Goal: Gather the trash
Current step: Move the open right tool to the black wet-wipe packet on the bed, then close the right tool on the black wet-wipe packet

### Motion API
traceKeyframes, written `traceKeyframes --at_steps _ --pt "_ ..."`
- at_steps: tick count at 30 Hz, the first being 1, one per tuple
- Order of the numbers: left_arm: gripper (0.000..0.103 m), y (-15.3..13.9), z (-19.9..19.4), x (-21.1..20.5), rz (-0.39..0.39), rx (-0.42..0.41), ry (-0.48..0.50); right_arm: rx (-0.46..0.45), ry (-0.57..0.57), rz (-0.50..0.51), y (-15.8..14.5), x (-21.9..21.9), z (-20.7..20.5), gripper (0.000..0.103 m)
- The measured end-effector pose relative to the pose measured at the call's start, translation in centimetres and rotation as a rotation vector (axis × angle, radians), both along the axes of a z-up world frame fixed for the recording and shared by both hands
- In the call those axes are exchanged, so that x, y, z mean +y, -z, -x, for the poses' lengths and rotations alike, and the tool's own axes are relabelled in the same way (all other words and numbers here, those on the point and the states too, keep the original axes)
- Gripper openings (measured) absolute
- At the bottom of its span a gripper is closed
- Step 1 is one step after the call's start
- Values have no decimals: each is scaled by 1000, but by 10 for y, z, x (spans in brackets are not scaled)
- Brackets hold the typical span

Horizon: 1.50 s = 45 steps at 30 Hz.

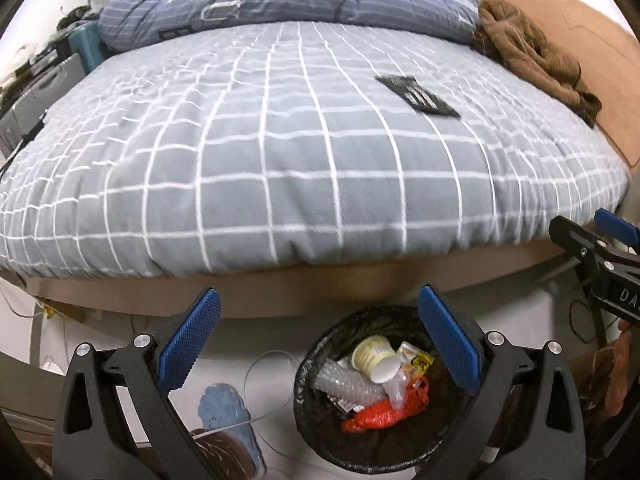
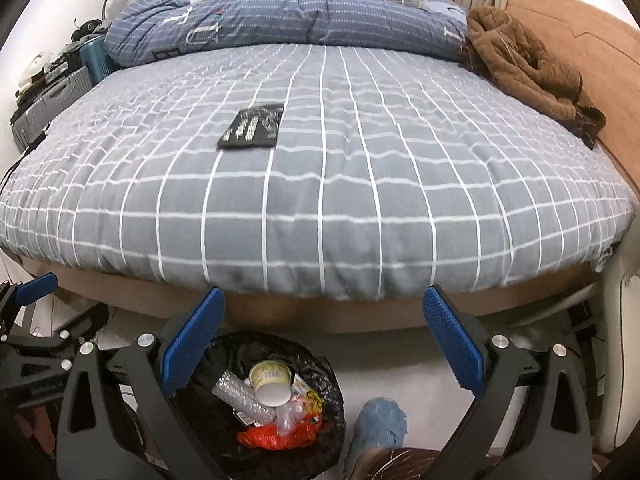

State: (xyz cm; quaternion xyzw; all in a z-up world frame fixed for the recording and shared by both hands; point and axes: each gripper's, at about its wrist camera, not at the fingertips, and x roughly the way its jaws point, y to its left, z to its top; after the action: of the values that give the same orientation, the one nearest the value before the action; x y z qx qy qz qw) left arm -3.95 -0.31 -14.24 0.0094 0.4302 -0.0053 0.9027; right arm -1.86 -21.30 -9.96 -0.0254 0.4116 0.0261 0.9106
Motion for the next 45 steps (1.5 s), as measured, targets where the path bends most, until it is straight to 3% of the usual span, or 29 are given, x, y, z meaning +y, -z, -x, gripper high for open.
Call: traceKeyframes --at_steps 17,30,36,39,43,45 --pt "97 -44 -64 36 -2 -88 -53 -50 -63 -7 -30 30 -46 95" --pt "97 -55 -141 68 2 -105 -79 30 -81 -11 -10 72 -168 94" --pt "97 -53 -168 74 18 -97 -85 107 -85 -6 13 89 -200 79" --pt "97 -51 -176 76 21 -92 -86 118 -81 -6 18 93 -205 73" --pt "97 -46 -178 75 30 -83 -86 127 -81 -13 19 95 -208 55" --pt "97 -46 -177 75 30 -83 -82 126 -80 -14 20 97 -208 52"
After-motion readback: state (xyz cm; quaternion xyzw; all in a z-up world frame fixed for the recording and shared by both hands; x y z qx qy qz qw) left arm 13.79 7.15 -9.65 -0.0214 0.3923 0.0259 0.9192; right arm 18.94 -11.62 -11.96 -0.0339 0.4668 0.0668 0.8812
